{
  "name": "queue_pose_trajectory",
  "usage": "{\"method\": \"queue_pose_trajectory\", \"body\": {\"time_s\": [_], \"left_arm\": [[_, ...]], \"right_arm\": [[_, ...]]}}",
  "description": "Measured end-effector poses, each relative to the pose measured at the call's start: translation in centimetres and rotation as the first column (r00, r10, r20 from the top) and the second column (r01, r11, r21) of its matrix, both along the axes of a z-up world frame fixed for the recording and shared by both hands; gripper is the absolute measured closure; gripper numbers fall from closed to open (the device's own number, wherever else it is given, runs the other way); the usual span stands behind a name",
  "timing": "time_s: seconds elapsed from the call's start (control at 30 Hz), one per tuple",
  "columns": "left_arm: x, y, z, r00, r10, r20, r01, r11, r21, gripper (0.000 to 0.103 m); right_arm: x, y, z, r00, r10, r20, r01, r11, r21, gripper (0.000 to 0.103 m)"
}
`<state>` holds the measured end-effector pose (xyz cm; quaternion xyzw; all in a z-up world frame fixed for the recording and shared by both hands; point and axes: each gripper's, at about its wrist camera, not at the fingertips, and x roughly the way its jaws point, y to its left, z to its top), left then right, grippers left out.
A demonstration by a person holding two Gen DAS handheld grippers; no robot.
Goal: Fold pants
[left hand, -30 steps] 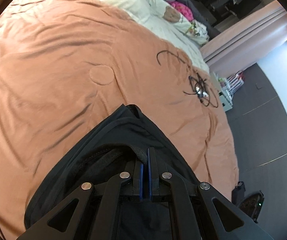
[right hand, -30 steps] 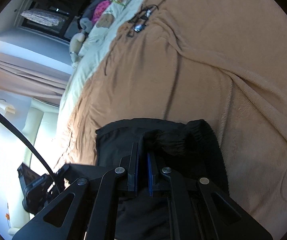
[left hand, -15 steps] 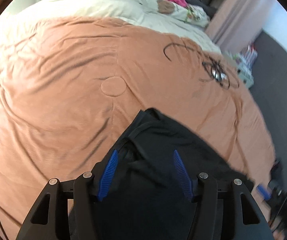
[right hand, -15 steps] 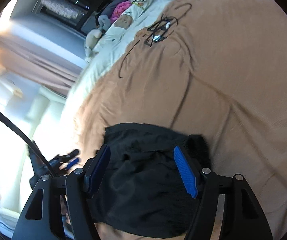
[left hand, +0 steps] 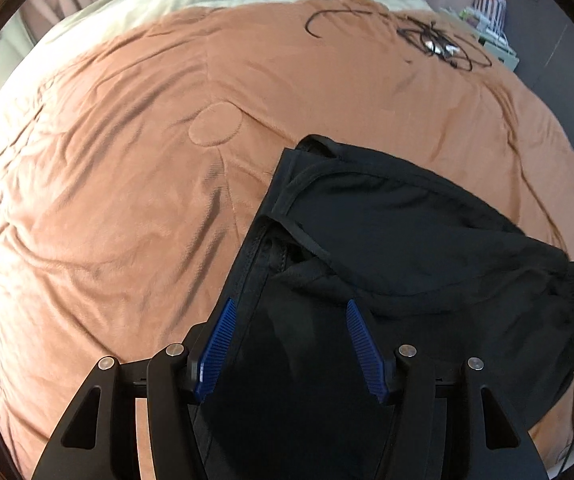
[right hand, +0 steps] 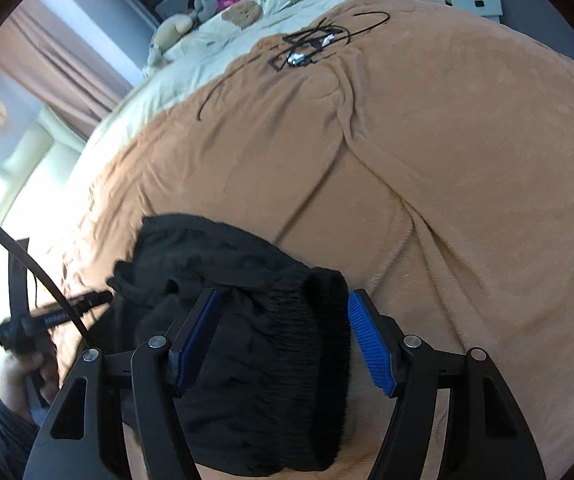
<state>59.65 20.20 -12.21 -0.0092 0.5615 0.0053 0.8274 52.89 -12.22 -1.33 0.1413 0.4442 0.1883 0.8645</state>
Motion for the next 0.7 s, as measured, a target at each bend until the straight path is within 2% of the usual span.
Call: {"method": "queue_pose_trajectory", "body": {"time_s": [0.1,0.2,0.47,0.53,0.63,0.67,0.7], "left_arm": [[1.3,-0.3,-1.0,1.000,-0.017,-0.017,0.018,0.999,0.039,0.043],[2.6,-0.5,-1.5,1.000,-0.023,0.006,0.023,0.997,0.077,0.043],[5.8,-0.9,-2.9,0.997,-0.075,0.014,0.073,0.993,0.090,0.043],[6.3,-1.5,-3.1,0.994,-0.107,0.018,0.104,0.987,0.124,0.043],[6.5,-2.4,-3.0,0.989,-0.144,0.034,0.137,0.978,0.159,0.045],[6.5,-2.6,-2.9,0.988,-0.148,0.042,0.139,0.977,0.164,0.048],[6.5,-2.8,-2.9,0.987,-0.153,0.045,0.144,0.976,0.163,0.057]], "right_arm": [[0.0,1.1,-0.3,0.999,0.037,-0.002,-0.037,0.997,-0.066,0.038],[0.3,1.8,-0.9,0.999,0.046,-0.007,-0.046,0.992,-0.114,0.038],[1.4,2.5,-1.9,0.999,0.036,0.016,-0.034,0.993,-0.117,0.038],[1.2,2.6,-1.7,0.999,0.042,0.033,-0.038,0.992,-0.124,0.041],[1.2,2.6,-1.6,0.997,0.039,0.060,-0.030,0.990,-0.139,0.051],[1.1,2.6,-1.6,0.997,0.039,0.065,-0.030,0.989,-0.143,0.056],[1.0,2.6,-1.6,0.997,0.041,0.069,-0.030,0.989,-0.148,0.065]]}}
